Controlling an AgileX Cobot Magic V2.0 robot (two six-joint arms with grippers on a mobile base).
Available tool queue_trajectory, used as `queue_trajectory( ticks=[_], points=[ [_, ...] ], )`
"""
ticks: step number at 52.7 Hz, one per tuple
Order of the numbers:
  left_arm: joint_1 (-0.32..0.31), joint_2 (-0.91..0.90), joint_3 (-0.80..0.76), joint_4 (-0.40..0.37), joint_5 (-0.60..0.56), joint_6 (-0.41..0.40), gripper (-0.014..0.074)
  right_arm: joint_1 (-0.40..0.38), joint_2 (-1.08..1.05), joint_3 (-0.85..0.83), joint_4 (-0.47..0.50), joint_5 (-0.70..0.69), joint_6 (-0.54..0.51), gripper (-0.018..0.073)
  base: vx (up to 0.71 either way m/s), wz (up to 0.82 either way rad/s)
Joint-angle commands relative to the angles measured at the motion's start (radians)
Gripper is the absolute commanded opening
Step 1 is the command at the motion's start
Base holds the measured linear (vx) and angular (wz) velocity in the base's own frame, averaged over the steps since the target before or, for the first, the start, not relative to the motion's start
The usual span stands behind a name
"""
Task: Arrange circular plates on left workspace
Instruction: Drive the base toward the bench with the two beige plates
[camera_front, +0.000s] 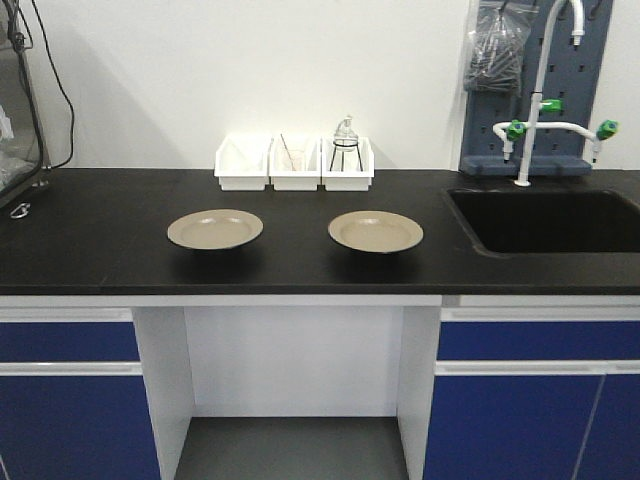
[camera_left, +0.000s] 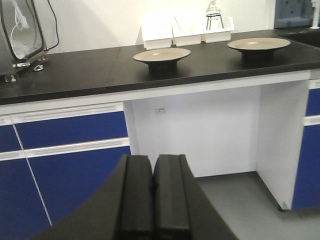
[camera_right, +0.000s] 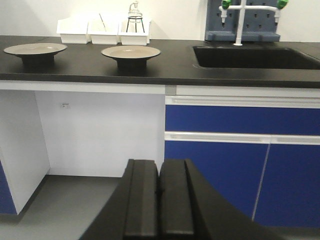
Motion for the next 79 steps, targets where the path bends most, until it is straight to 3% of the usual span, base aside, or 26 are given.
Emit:
queue_trajectory(
  ticks=[1,79],
  points=[
    [-0.006,-0.015,0.02,-0.001,-0.083,-0.01,0.0,-0.004,-0.013,0.02,0.0,-0.081,-0.011,-0.0004,0.39,0.09],
    [-0.006,-0.015,0.02,-0.001,-0.083,-0.01,0.0,-0.004,-0.013,0.02,0.0,-0.084,-0.011,-0.0004,0.43,0.01]
  ],
)
